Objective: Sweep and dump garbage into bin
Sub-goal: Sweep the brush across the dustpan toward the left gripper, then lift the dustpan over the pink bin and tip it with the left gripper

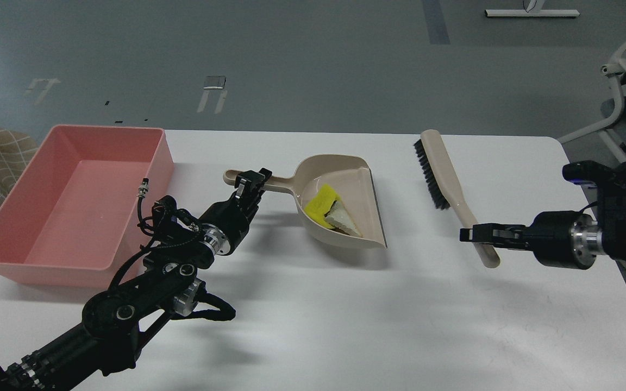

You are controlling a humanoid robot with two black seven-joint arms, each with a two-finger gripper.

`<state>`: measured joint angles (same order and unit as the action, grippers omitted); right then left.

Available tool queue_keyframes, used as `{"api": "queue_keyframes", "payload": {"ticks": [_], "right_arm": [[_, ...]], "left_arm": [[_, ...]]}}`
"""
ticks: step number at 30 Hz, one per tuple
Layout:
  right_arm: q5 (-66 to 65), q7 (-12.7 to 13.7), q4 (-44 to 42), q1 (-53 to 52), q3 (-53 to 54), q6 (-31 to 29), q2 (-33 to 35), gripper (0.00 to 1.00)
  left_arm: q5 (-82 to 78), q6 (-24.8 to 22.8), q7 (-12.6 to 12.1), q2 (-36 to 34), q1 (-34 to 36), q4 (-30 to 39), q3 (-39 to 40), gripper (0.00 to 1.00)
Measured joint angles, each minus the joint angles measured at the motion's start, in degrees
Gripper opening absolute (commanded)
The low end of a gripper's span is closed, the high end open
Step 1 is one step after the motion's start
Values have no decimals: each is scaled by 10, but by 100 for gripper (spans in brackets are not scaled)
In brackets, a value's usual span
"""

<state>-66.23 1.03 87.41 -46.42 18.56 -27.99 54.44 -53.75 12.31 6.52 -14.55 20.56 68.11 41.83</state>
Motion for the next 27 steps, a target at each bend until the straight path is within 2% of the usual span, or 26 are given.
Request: {"api": "queue_keyframes", "payload": {"ticks": [6, 11, 18, 23, 27], "right_arm": [[11, -20, 22, 56, 1, 14, 66, 0], [12, -26, 27, 91, 1, 28, 75, 0], [12, -27, 37, 96, 1, 35, 73, 0], [11, -27, 37, 96, 1, 35, 73, 0], [12, -27, 38, 97, 1, 36, 73, 0]], "left_arm": [[54, -3, 1, -30, 2, 48, 20, 0], [96, -6, -2, -63, 3, 80, 50, 0], [151, -26, -4, -164, -2, 111, 106, 0], [200, -67, -2, -254, -24, 119, 179, 0], [232, -121, 1, -316, -93, 119, 263, 0]]}}
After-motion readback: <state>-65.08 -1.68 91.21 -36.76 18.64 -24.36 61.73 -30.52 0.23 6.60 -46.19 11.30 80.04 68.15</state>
